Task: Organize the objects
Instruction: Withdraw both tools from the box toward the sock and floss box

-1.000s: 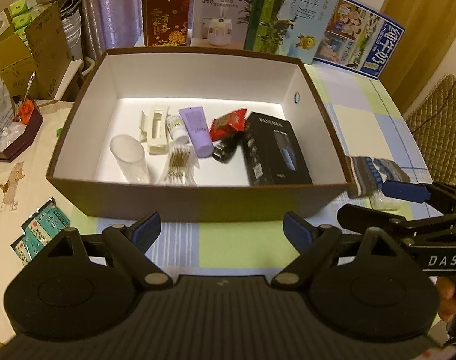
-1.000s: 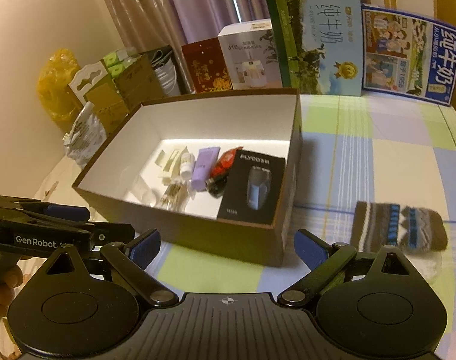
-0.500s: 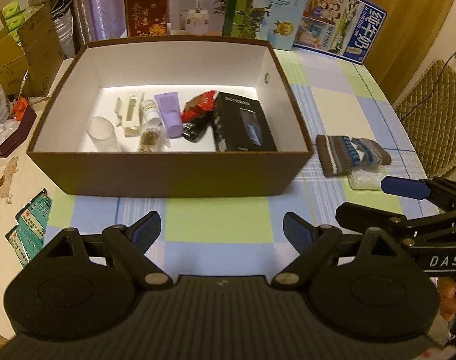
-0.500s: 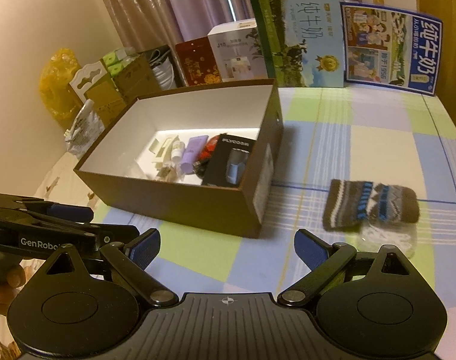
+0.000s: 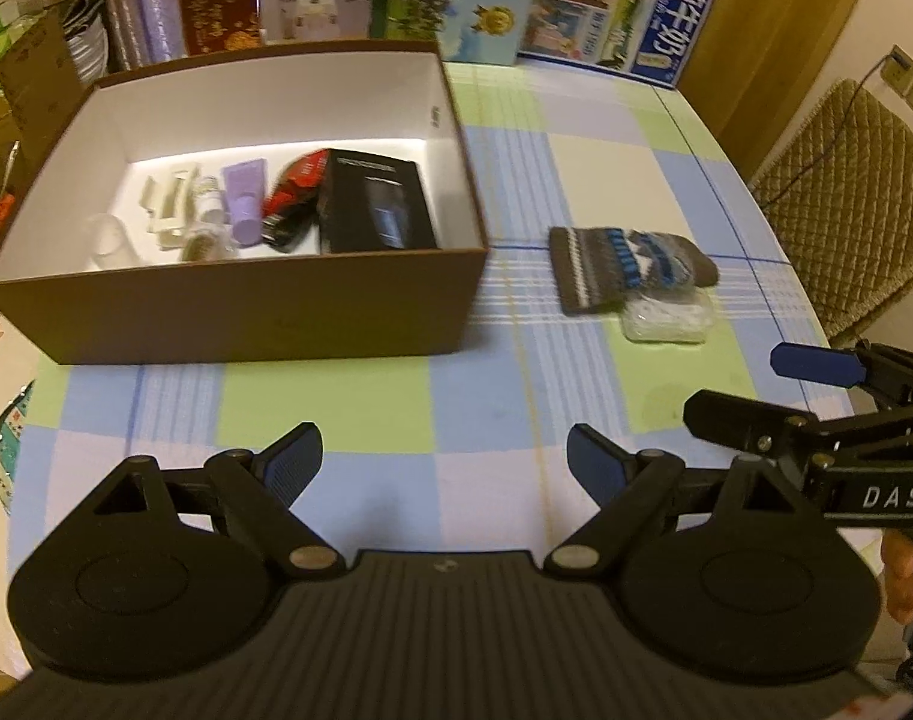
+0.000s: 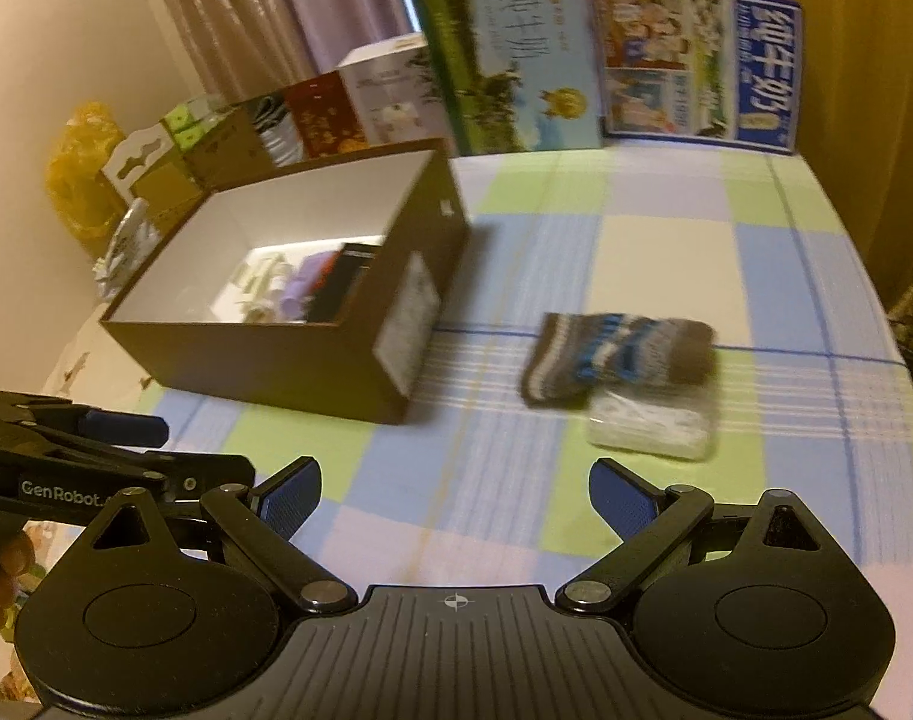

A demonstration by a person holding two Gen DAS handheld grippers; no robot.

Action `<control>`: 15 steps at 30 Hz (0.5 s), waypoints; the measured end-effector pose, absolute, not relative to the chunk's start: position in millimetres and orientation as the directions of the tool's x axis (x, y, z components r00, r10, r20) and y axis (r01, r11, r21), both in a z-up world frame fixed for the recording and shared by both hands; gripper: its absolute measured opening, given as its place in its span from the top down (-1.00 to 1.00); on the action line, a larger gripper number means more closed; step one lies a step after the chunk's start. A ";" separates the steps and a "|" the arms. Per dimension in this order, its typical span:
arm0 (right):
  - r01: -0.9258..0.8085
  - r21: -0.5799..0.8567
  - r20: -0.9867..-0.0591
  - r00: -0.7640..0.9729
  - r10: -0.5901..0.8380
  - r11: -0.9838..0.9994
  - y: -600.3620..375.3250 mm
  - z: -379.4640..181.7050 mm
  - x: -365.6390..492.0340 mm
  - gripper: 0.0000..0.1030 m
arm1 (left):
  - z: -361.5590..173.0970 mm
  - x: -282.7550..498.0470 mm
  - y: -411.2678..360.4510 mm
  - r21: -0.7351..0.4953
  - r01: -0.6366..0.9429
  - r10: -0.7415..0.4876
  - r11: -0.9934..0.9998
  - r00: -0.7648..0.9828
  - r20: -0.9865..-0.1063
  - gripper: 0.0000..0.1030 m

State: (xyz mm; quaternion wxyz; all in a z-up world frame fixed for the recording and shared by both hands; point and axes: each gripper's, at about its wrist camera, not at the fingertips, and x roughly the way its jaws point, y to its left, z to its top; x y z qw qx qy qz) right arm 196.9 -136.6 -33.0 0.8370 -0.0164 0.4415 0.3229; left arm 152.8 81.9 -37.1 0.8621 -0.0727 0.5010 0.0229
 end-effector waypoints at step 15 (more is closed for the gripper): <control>-0.473 0.227 -0.775 0.442 0.452 0.851 -209.5 -53.7 224.8 -0.82 | -59.9 181.7 16.7 -0.121 -0.051 -0.081 0.991 0.484 -0.871 -0.67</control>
